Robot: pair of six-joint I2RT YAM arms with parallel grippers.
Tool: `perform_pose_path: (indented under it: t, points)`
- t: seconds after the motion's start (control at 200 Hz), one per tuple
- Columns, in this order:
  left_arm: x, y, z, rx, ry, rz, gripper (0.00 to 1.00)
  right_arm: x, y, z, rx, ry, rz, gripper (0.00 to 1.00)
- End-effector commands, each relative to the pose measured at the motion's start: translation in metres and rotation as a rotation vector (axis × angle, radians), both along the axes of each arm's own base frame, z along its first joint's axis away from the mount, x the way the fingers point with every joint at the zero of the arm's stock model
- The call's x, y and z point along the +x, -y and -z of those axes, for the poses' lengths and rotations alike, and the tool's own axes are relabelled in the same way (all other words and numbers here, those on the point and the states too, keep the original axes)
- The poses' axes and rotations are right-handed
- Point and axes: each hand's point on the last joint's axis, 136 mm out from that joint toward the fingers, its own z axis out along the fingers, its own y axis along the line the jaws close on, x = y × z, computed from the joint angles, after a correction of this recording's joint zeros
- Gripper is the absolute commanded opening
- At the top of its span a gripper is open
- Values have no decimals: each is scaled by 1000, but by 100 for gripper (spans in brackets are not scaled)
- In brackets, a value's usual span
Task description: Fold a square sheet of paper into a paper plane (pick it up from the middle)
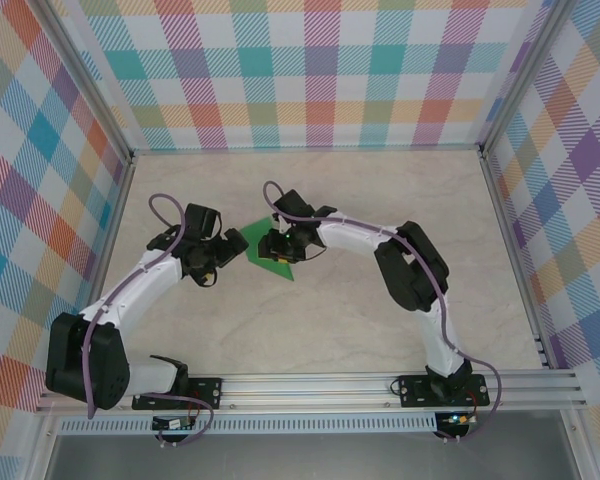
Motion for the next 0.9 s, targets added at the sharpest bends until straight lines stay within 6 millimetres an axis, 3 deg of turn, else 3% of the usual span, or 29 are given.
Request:
perform_pose_path:
  t: [0.0, 0.16, 0.42, 0.525, 0.7, 0.77, 0.895]
  points:
    - [-2, 4, -1, -67, 7, -11, 100, -9, 17, 19, -106, -83, 29, 46]
    - [-2, 8, 0, -84, 0, 3, 100, -20, 38, 28, -185, -70, 3, 45]
    - [-5, 24, 12, -161, -29, 62, 100, -65, 79, 36, -221, -79, -101, 45]
    - [-7, 31, 18, -191, -44, 92, 100, -67, 73, 19, -143, -38, -129, 45]
    - [-10, 41, 24, -257, -47, 93, 100, -54, 55, -31, 44, -3, -85, 47]
    - [-14, 44, 25, -272, -47, 92, 100, -50, 56, -36, 60, 7, -61, 47]
    - [-18, 50, 26, -290, -45, 105, 100, -48, 59, -30, 45, -4, -59, 47]
